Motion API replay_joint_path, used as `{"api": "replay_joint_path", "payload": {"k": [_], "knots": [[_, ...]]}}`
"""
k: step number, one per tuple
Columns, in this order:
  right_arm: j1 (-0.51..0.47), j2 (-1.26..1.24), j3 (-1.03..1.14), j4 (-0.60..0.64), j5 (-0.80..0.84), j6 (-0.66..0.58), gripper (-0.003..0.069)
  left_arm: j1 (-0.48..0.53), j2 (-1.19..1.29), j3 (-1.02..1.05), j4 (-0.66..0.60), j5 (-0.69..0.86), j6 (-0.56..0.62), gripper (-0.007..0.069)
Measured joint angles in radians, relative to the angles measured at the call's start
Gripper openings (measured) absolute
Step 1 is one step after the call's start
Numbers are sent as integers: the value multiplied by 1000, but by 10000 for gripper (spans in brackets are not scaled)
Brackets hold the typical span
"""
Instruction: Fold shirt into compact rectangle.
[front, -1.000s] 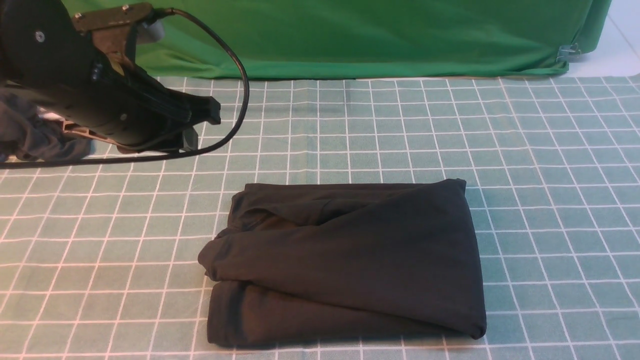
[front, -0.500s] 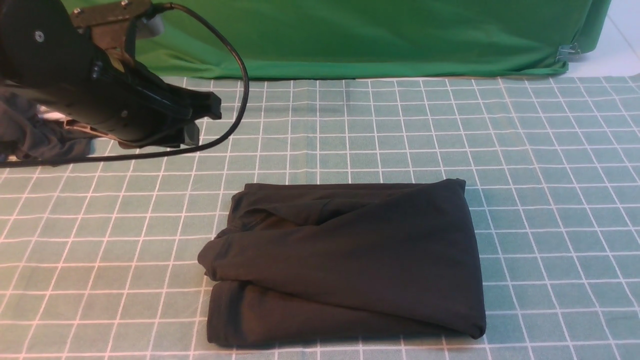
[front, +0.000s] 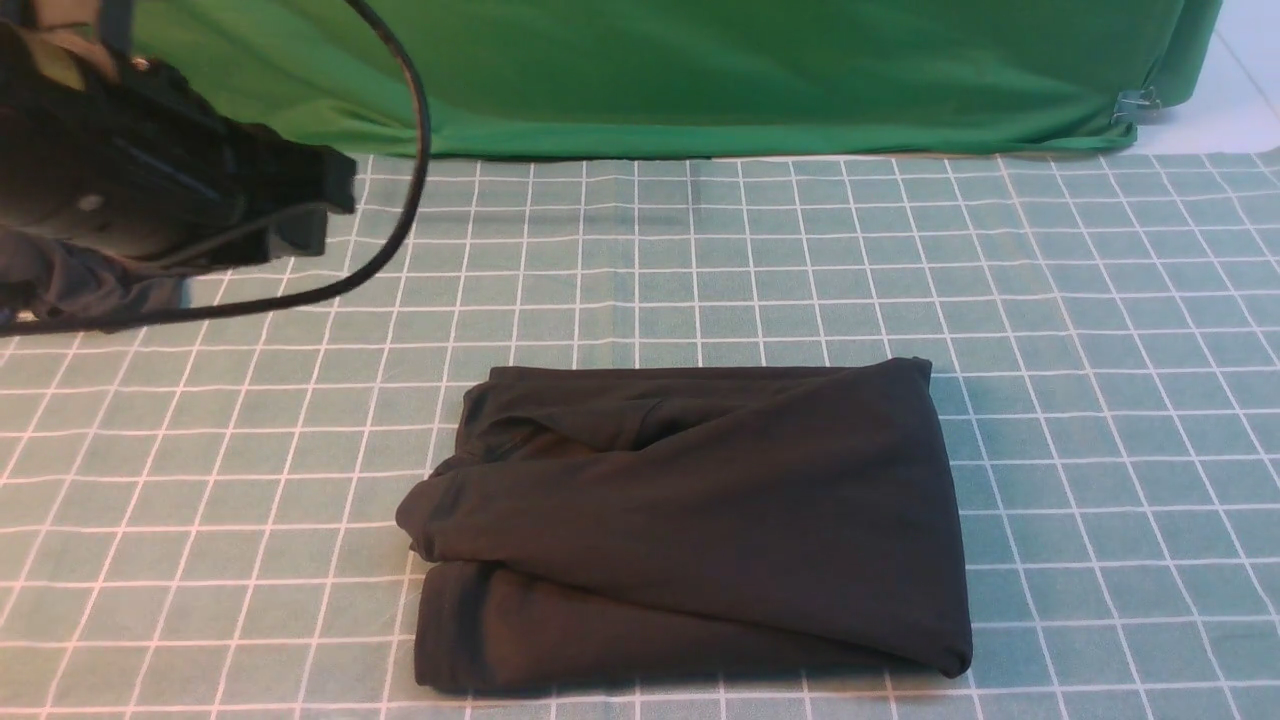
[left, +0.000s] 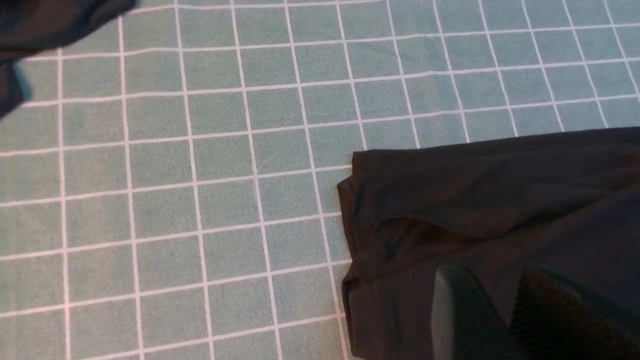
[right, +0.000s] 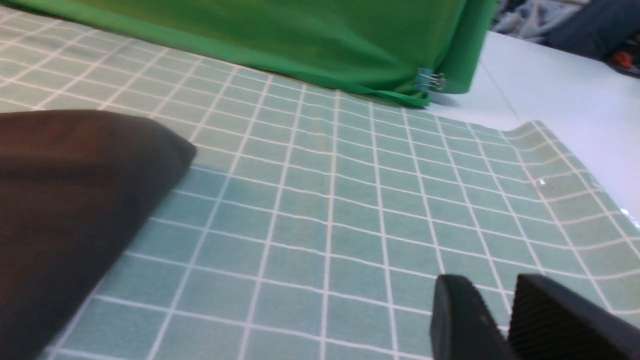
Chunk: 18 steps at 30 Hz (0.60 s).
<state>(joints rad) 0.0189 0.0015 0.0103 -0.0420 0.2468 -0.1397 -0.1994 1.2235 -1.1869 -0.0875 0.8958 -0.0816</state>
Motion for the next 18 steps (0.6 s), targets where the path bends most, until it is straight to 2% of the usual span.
{"api": "replay_joint_path", "payload": {"k": [4,8,18], "knots": [[-34,0,0,0,0,0,171,0,-57,0,-8,59,33,106],[-37,0,0,1,-1,0,181,0,-114,0,-15,106,82,21],[-37,0,0,42,-1,8,197,0,-250,68,-17,176,120,7]]}}
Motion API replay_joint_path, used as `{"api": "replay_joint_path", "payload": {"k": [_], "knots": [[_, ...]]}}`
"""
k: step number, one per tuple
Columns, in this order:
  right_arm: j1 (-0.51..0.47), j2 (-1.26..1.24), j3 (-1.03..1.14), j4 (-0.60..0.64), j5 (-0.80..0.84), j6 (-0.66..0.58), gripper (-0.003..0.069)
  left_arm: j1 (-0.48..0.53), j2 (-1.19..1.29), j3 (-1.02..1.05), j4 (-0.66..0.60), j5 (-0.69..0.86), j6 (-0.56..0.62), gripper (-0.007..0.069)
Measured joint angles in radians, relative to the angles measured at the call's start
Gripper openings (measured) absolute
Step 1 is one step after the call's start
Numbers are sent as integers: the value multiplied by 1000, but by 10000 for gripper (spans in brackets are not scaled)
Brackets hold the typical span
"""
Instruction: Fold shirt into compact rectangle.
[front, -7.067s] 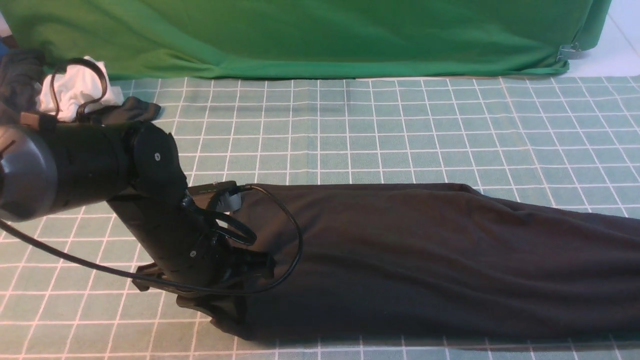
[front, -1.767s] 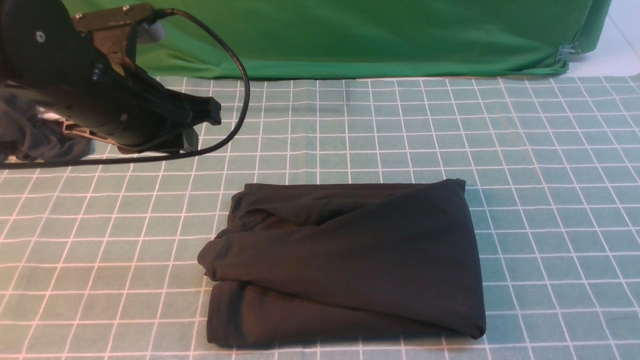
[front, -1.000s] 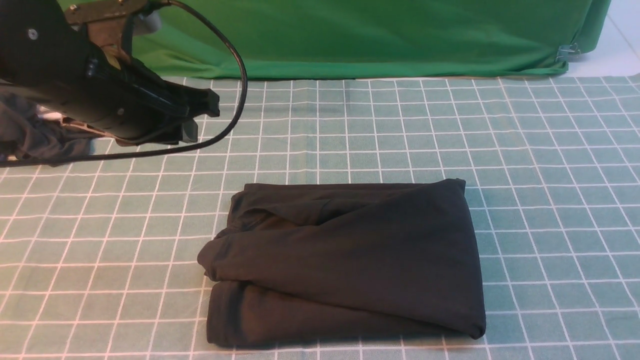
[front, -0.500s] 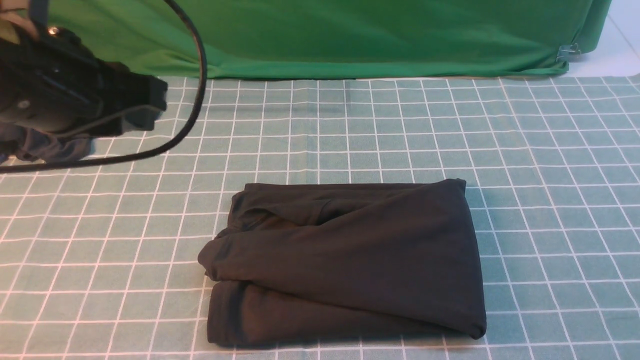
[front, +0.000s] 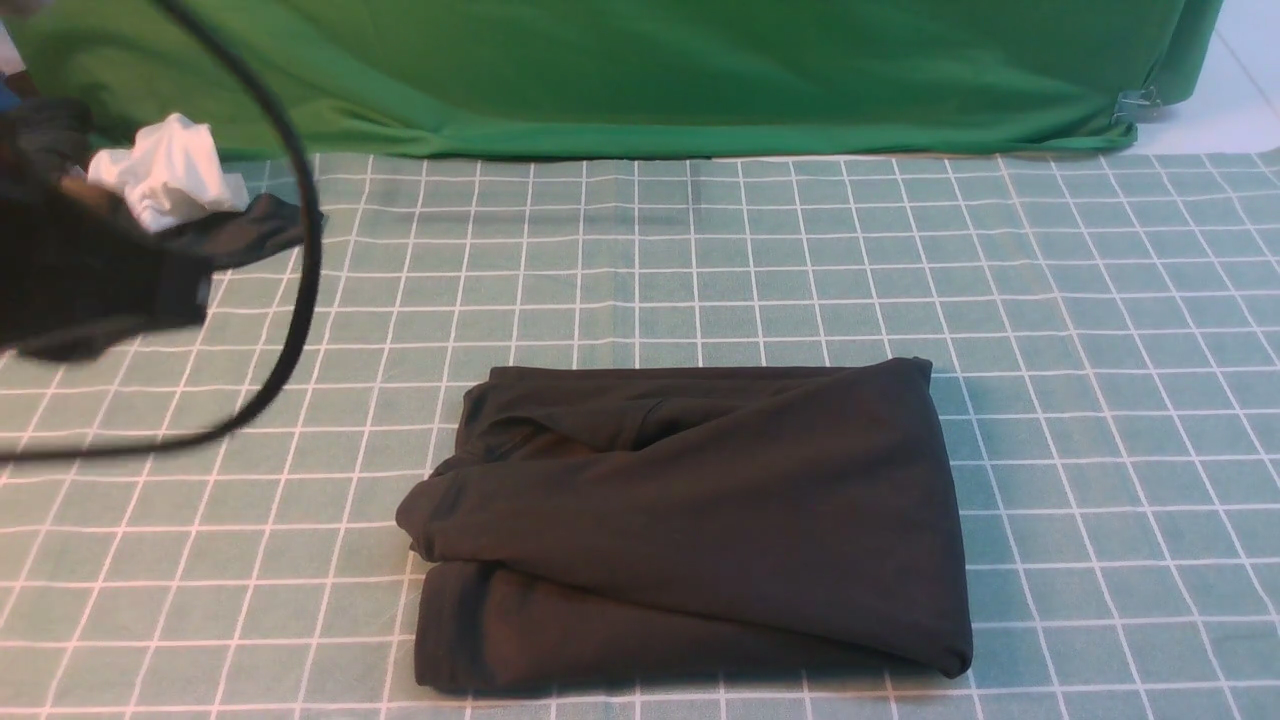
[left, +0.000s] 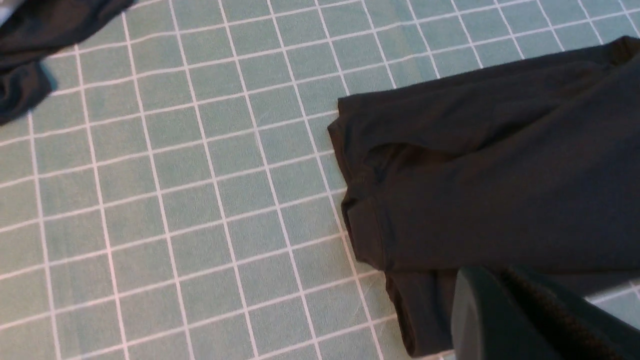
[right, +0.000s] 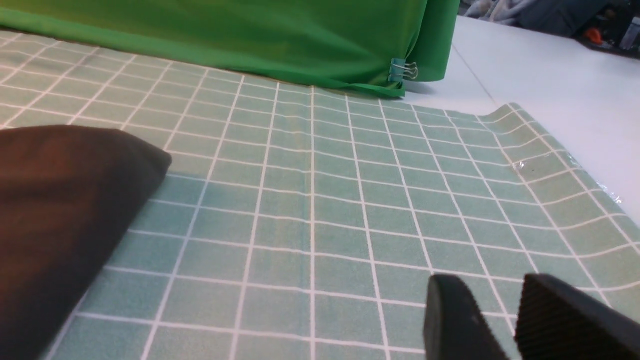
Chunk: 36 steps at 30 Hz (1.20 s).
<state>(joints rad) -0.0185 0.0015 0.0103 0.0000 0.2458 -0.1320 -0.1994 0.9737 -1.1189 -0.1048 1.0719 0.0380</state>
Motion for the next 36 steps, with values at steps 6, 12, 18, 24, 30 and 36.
{"api": "replay_joint_path", "payload": {"k": [6,12,18,24,30,36], "knots": [[0,0,0,7,1,-58,211,0,-215,281,-8,-111,0,9],[0,0,0,8,1,-60,229,0,-502,570,-156,-424,55,10],[0,0,0,8,1,-60,236,0,-703,768,-264,-793,169,11],[0,0,0,7,0,-60,236,0,-745,856,-223,-931,178,11],[0,0,0,7,0,-60,237,0,-745,867,-200,-928,179,11],[0,0,0,6,0,-60,237,0,-745,871,-130,-929,181,11]]}}
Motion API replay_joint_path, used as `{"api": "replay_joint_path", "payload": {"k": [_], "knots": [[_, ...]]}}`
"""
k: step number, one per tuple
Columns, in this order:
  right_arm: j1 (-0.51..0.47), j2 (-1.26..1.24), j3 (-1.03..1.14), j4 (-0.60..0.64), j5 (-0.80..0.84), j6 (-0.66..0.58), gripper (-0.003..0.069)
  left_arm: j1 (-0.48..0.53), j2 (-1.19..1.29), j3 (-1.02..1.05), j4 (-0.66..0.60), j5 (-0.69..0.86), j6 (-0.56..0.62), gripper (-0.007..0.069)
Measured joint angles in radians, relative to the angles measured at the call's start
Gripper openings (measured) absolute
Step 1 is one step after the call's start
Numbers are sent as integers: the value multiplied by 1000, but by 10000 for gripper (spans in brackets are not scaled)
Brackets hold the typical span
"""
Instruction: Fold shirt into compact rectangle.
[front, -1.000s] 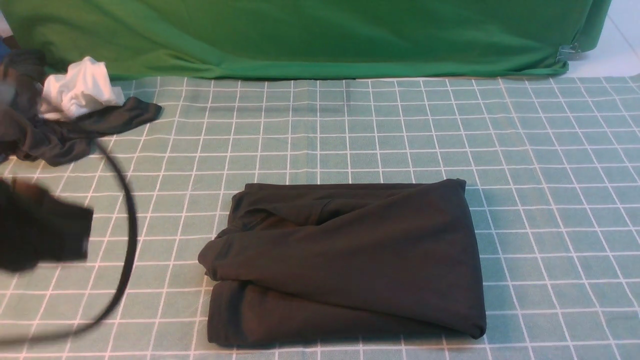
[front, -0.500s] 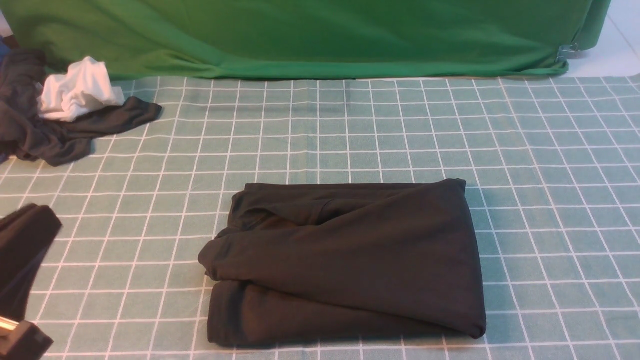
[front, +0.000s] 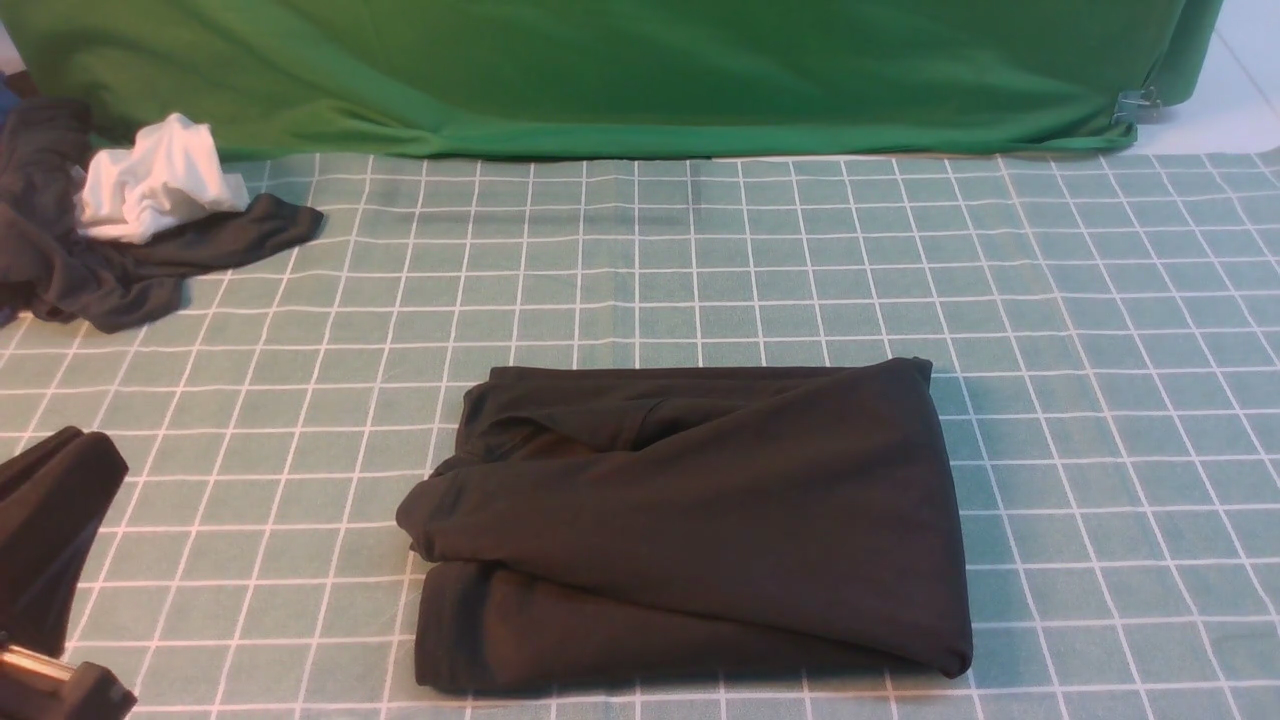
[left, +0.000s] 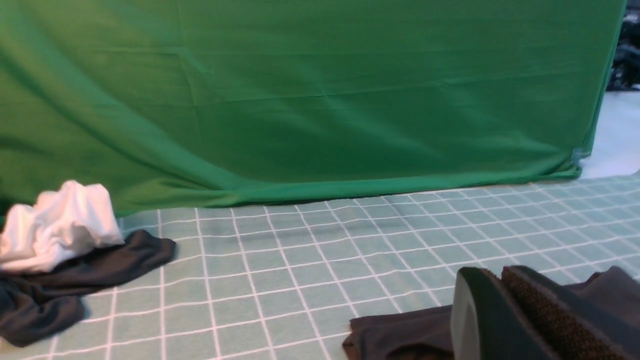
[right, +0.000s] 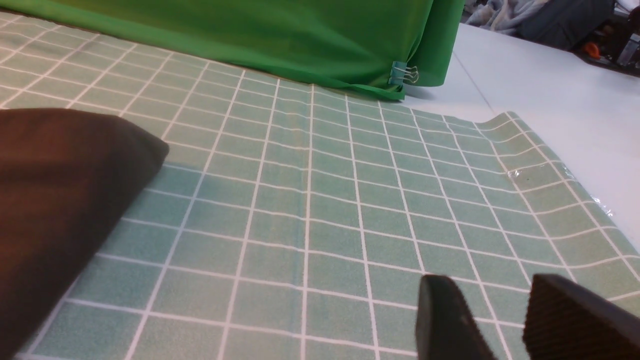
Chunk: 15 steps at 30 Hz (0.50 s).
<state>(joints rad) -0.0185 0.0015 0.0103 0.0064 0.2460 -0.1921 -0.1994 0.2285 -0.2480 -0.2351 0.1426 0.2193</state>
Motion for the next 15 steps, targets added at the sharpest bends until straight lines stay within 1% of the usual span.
{"api": "replay_joint_path", "payload": {"k": [3,5,7,8,9,10,12,13,15], "knots": [[0,0,0,0,0,0,237,13,0,28,41,-44,-23,11],[0,0,0,0,-1,0,237,50,-17,82,72,-110,-55,11],[0,0,0,0,-1,0,237,121,-70,172,100,-171,-104,11],[0,0,0,-1,-1,0,237,127,-76,180,102,-173,-120,11],[0,0,0,-1,-1,0,237,158,-106,215,112,-171,-159,11],[0,0,0,-1,-1,0,237,199,-152,243,144,-136,-244,11],[0,-1,0,-1,-1,0,237,247,-209,251,223,-27,-351,11],[0,-1,0,-1,-1,0,237,267,-219,252,266,30,-384,11],[0,-1,0,-1,-2,0,237,282,-226,252,302,73,-397,11]]}}
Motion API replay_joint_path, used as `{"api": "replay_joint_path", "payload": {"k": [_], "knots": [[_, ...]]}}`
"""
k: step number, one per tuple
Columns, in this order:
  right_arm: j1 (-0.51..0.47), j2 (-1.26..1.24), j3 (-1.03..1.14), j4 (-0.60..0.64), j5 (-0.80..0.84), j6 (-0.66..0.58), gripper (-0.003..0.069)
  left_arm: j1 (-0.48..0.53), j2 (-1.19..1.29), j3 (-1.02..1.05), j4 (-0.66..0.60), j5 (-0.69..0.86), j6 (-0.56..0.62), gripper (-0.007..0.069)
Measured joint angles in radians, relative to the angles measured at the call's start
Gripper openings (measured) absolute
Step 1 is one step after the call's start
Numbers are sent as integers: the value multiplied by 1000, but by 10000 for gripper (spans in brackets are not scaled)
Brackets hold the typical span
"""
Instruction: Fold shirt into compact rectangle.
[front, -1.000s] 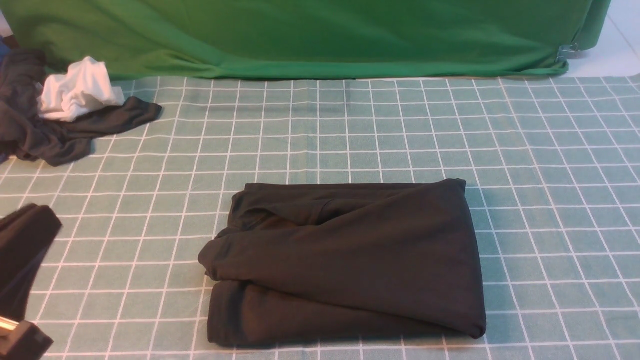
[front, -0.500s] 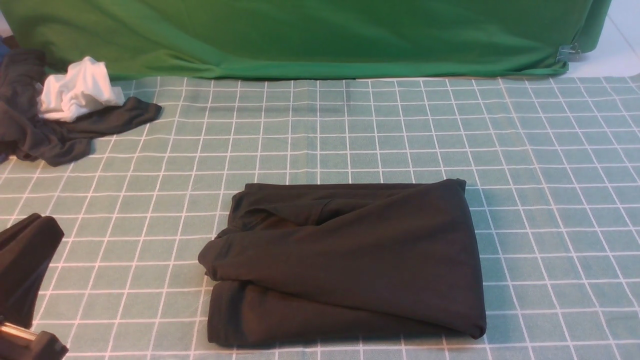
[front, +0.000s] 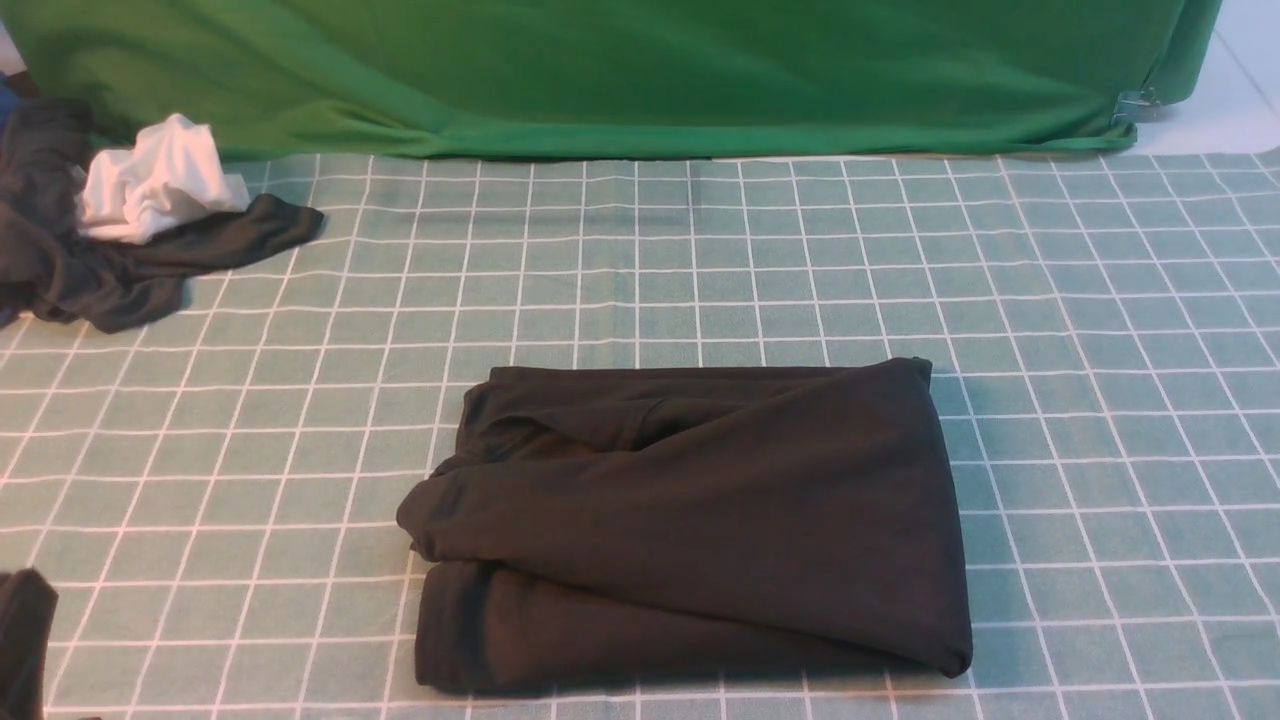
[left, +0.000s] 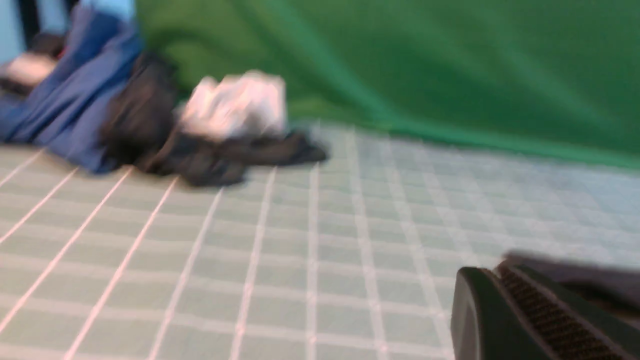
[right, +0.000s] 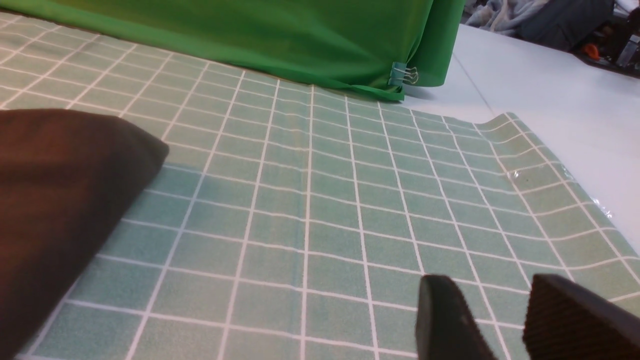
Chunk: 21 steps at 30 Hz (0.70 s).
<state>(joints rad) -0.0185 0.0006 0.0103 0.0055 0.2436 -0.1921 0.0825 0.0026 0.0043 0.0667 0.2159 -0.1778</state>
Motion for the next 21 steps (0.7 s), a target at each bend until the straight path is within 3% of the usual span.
{"api": "replay_joint_path", "payload": {"k": [21], "knots": [[0,0,0,-6,0,0,237,-73,-3,0,-31,25,32,13]]}}
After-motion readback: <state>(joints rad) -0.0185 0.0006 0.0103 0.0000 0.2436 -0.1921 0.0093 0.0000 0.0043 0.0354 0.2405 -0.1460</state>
